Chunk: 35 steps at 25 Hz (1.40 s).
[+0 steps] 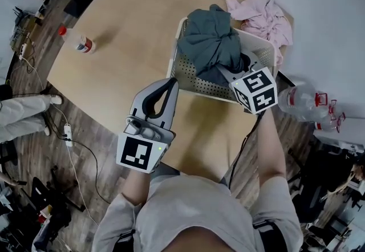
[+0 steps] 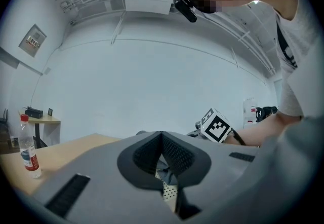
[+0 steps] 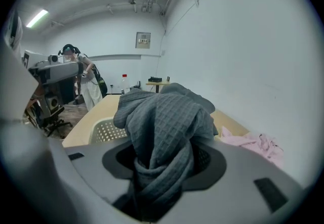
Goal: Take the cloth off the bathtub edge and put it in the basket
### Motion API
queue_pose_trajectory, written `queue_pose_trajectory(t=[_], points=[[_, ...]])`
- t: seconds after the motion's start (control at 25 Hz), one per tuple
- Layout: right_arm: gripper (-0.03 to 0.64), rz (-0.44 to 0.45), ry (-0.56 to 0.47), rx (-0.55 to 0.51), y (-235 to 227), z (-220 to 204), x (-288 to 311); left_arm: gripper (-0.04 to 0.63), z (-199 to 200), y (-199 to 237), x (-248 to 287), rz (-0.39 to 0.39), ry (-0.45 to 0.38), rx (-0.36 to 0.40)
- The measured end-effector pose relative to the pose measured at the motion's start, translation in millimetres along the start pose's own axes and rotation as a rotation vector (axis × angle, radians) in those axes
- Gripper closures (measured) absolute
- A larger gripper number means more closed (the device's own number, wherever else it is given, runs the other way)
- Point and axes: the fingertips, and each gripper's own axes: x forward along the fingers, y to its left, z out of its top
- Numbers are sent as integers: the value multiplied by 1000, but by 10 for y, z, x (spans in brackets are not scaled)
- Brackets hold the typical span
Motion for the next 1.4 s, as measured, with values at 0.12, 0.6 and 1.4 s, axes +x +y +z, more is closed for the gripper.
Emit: queue_pose_trajectory(t=[0.12, 0.6, 1.4], points=[[396, 37, 82, -25, 27, -169, 156, 598, -26, 32, 23, 0, 5, -6], [396, 174, 322, -107, 228, -664, 557, 598, -149, 116, 82, 4, 23, -32], [357, 210, 372, -149, 275, -857, 644, 598, -130, 146, 21, 10, 35, -18]])
